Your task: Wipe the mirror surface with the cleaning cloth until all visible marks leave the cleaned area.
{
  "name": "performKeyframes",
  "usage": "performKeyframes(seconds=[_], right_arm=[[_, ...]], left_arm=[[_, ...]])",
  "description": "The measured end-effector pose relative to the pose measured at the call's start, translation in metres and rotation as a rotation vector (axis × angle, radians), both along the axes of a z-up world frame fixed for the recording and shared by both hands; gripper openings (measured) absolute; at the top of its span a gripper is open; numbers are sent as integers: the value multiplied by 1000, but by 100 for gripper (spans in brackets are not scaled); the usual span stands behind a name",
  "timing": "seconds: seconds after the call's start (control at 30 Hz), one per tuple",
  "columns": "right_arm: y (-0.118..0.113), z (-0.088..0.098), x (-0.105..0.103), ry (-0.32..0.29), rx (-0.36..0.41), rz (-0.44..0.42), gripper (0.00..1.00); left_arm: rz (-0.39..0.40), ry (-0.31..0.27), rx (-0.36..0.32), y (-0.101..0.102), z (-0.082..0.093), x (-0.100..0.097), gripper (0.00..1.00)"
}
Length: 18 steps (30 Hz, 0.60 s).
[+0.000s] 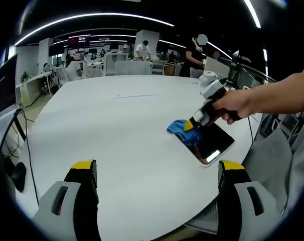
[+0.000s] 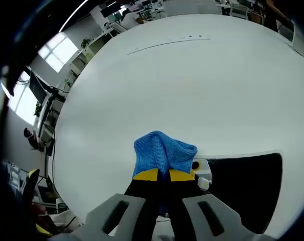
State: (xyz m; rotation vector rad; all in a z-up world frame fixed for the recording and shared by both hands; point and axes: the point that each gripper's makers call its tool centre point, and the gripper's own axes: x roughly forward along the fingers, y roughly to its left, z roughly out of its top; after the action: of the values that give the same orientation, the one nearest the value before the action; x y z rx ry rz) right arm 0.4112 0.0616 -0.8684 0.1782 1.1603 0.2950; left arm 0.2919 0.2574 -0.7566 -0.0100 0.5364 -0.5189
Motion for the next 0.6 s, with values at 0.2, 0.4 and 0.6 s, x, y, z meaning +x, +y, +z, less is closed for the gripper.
performKeyframes(seconds=[0.2,0.4,0.6], right_arm=[[0,1,-13,-5,3,10,0],[1,0,-22,-3,13,14,0],[1,1,-35,-3,19,20,0]], left_arm=[[5,2,0,1,-1,-1,99],[-4,-2,-2,-4,1,-3,99],[-9,-9,2,-5,4,-5,99]])
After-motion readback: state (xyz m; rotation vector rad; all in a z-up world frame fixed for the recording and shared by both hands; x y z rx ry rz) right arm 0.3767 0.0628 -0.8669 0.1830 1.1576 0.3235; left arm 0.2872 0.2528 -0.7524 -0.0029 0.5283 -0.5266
